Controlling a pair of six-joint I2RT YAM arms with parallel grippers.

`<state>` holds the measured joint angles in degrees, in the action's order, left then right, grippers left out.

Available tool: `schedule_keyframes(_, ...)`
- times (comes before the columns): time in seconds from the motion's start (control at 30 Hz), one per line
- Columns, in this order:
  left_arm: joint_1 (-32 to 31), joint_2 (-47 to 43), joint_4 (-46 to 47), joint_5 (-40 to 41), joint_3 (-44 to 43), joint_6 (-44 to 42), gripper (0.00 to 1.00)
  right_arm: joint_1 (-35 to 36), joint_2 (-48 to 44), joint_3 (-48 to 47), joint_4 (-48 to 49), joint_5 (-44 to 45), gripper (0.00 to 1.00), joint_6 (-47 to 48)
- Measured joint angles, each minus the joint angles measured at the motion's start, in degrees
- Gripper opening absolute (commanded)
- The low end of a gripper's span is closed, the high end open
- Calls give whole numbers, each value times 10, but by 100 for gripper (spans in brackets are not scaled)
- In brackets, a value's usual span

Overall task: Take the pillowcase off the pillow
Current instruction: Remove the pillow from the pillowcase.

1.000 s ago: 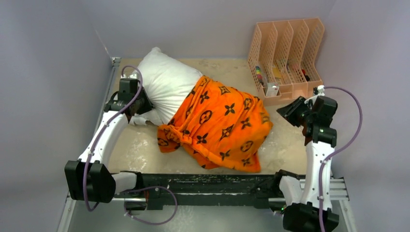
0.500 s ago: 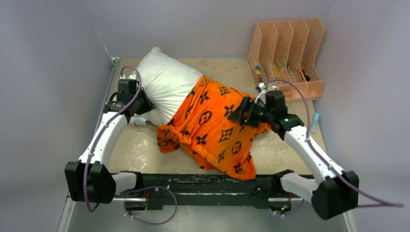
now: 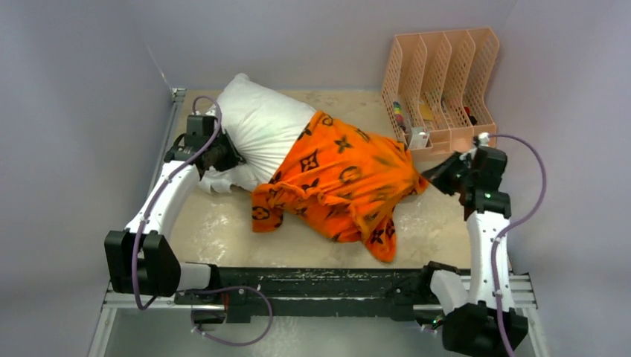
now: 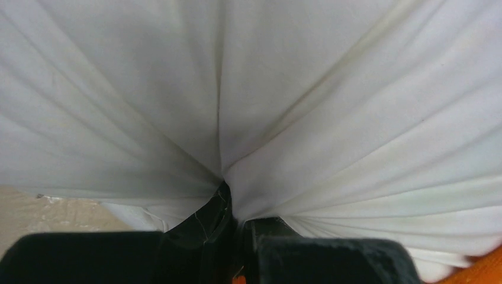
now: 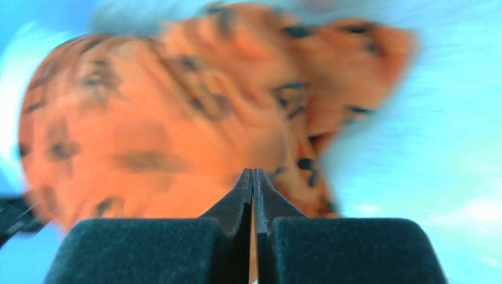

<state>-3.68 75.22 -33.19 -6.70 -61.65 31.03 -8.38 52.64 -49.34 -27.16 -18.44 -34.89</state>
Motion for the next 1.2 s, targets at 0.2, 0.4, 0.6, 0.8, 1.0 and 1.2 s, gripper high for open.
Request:
schedule_keyframes(0.2,27,22,8,18,2,13,0,-145,23,-11,-34,-75,45,63)
schedule_keyframes(0.4,40,19,14,35,5,14,0,43,7,-22,-32,-126,71,94)
schedule_keyframes(0.6,39,12,14,28,5,14,0,214,-45,-41,17,-122,71,107)
schedule_keyframes(0.8,40,12,13,23,4,13,28,552,27,-52,58,39,76,144)
schedule_keyframes(1.0,43,3,-19,17,-14,9,59,714,155,-67,80,194,89,179)
schedule_keyframes(1.2,47,-54,-67,34,-22,14,63,775,229,-82,98,289,86,196)
